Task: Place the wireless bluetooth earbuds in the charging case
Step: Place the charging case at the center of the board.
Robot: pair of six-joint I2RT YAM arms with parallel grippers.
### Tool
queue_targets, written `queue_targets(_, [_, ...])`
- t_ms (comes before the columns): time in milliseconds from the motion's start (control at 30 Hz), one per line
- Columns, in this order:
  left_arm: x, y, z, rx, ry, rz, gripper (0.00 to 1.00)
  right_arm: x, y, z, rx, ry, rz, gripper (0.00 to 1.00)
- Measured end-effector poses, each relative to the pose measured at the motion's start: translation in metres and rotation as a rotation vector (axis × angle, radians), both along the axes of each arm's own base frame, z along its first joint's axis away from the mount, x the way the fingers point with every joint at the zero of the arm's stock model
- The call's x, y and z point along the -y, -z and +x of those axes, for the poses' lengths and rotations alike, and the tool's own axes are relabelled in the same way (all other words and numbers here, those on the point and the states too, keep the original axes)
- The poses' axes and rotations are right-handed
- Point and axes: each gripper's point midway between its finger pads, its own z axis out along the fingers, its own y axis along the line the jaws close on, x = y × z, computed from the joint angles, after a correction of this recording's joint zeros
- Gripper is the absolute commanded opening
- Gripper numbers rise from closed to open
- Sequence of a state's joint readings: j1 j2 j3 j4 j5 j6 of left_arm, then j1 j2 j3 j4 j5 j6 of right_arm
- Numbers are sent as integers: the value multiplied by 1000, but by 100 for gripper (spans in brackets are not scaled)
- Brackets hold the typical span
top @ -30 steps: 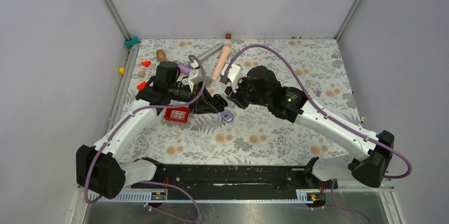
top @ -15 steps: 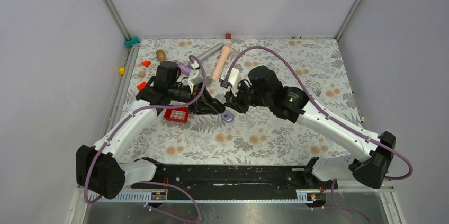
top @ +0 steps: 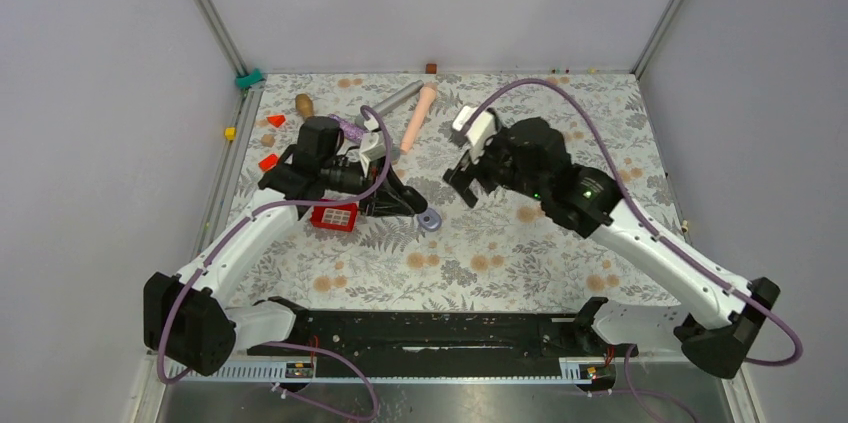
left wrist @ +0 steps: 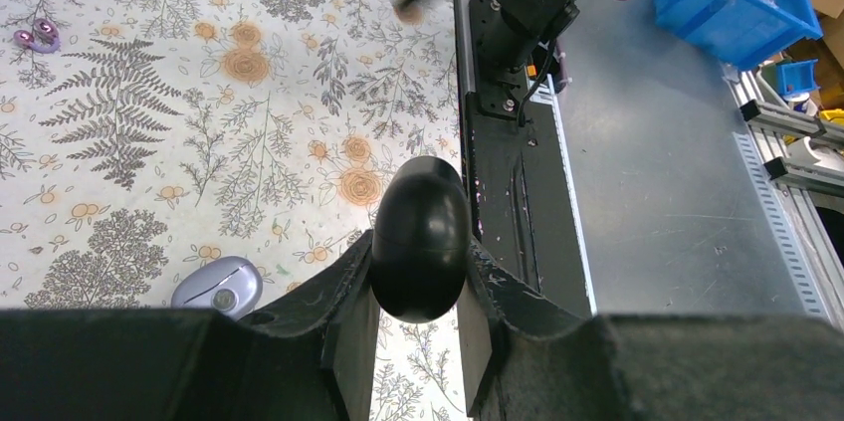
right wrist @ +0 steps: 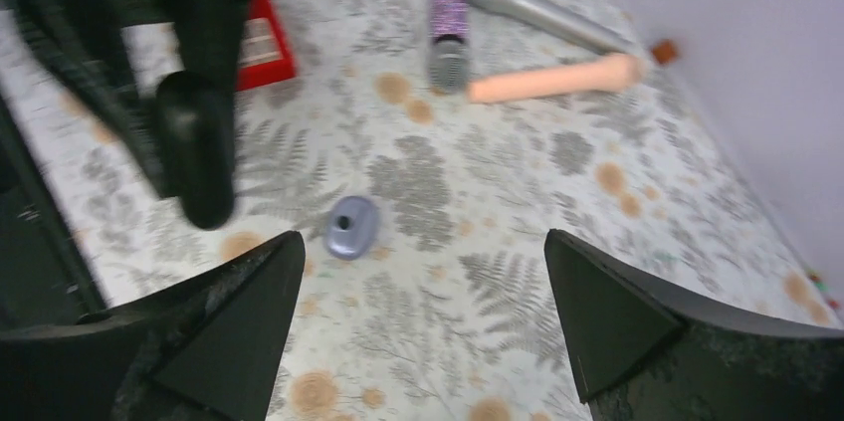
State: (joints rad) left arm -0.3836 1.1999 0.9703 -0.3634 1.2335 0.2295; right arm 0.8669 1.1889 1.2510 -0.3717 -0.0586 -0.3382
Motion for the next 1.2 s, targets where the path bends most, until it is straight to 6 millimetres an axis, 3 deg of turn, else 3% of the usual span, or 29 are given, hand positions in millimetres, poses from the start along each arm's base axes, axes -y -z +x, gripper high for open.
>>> queue_targets(167, [16,12,-6,13,31,50,0,69,-28,39,104,230,30,100])
queue_targets(267, [32,27,-8,7,79,120,0,112,-34,51,144,358,36,100])
queue_targets(367, [50,44,-9,2,141,210,0,152,-30,53,158,470,35,99])
queue_targets(533, [86,75,-8,-33,238,323,0,191,-19,47,167,580,37,99])
queue_targets(700, [132,106,-4,-99,276,407,0,213,-28,40,203,646,68,99])
queue_targets(933, [197,153,14,-205,205,499,0,220,-44,34,269,665,113,99])
queue_targets(1200, [226,206,29,-342,99,600,0,220,-31,38,247,668,97,99])
